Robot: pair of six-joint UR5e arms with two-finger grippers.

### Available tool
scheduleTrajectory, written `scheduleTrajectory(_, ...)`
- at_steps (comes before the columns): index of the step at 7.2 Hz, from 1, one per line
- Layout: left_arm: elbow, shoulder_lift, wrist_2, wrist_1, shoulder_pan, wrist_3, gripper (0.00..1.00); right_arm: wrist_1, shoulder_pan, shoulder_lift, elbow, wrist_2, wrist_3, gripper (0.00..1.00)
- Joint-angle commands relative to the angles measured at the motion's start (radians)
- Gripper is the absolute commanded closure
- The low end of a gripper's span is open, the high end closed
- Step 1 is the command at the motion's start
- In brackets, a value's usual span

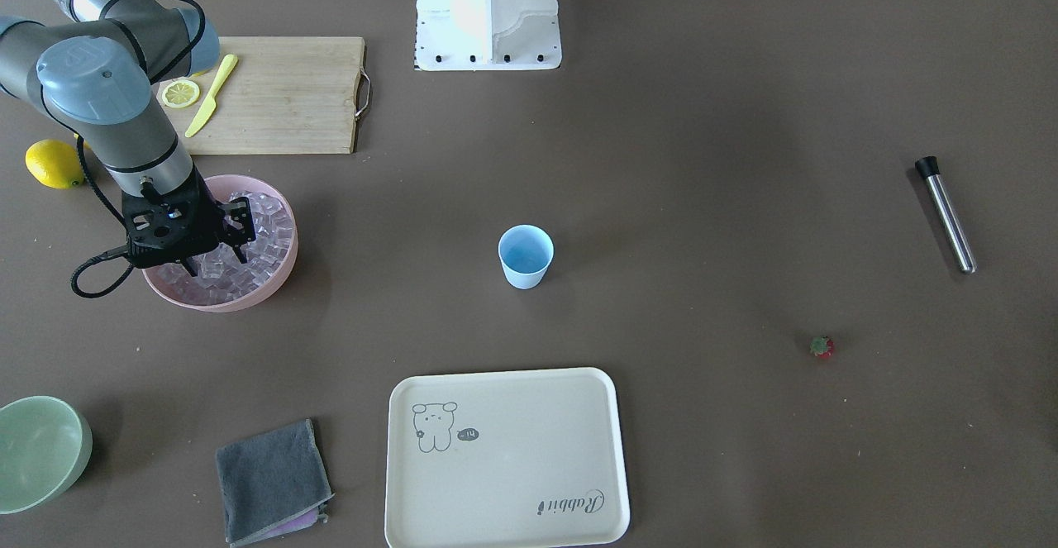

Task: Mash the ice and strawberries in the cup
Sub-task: 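Reach the right gripper into the pink bowl and grasp an ice cube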

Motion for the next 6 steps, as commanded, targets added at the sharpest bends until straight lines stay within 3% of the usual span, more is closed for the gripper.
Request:
scheduleTrajectory(1,-0.002,0.0,-0.001,-0.007,0.0,-0.002,0.02,0.0,0.005,0.0,-0.011,0.004,-0.003,0.53)
scheduleTrajectory(3,0.005,0.0,-0.001,-0.01,0.0,-0.001,0.02,-0.003,0.021,0.002,-0.009,0.023,-0.009,0.66)
scheduleTrajectory(6,0.009,0.001,-0.001,-0.022,0.0,-0.001,0.02,-0.037,0.047,0.012,0.005,0.069,-0.009,0.69)
